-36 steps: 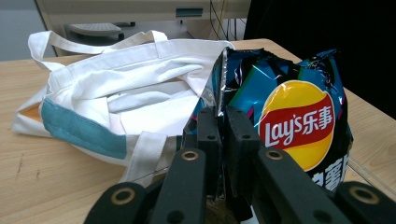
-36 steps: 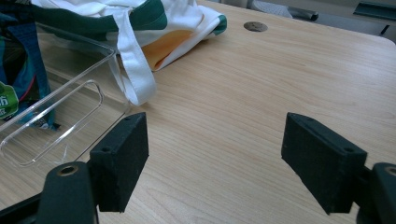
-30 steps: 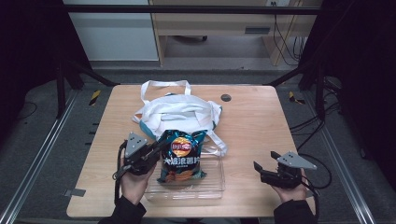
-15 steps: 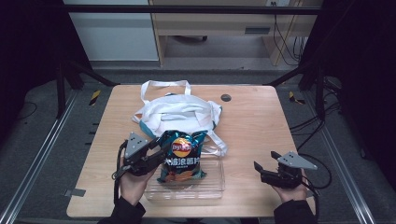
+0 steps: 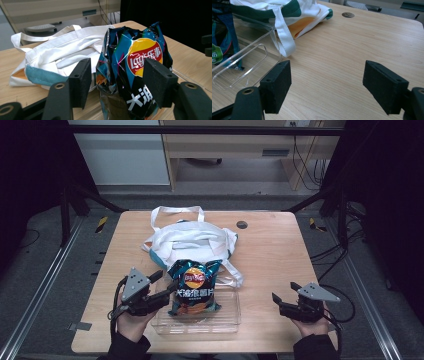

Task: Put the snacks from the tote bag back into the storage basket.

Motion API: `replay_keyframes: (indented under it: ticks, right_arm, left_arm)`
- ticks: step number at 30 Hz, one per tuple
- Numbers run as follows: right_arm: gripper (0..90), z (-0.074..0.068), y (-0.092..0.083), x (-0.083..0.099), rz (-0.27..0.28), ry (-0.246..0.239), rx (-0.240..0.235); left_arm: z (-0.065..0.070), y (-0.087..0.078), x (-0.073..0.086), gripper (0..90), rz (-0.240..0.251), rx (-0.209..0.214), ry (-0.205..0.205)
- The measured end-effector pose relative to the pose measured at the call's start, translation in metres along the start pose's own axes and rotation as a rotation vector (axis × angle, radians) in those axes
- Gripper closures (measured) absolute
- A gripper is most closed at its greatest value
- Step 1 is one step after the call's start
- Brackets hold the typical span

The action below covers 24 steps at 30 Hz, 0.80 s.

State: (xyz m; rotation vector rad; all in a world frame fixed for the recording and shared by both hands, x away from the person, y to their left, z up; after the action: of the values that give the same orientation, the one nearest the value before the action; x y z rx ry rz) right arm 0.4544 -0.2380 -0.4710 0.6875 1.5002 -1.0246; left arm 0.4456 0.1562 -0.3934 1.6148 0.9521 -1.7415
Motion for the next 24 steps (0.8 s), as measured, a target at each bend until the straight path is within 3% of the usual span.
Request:
replay_keyframes:
  ticks: [5,11,15,19,24]
  right_arm:
    - [22.7,0.0,-0.001,0.0,0.002,0.002,0.001]
    - [22.3,0.0,-0.001,0.0,0.001,0.001,0.004]
    - [21.8,0.001,0.0,0.0,0.0,0.0,0.005]
    - [21.3,0.001,-0.001,0.0,0.001,0.001,0.007]
    - [20.7,0.001,-0.001,0.0,0.001,0.001,0.01]
  left_arm:
    - [-0.004,-0.004,0.001,35.5,0.006,0.026,-0.018]
    - [-0.016,-0.018,0.013,33.8,0.015,0.033,0.01]
    - [-0.026,-0.026,0.018,33.8,0.03,0.033,-0.013]
    - [-0.037,-0.031,0.027,33.4,0.007,0.016,0.003]
    - [-0.056,-0.033,0.042,32.3,-0.045,-0.039,0.026]
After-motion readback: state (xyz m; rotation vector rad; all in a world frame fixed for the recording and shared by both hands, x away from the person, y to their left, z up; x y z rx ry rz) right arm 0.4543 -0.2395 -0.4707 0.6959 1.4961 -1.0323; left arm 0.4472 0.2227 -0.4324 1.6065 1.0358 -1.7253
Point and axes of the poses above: each handheld gripper's, and its own axes: y roughly forward along the jaws, x roughly out of its underside, z roughly to its right, the point moved 6 cm from there along y, roughly forward along the jaws, and after that the axes turned 14 degrees about z, right-handed, at the moved point
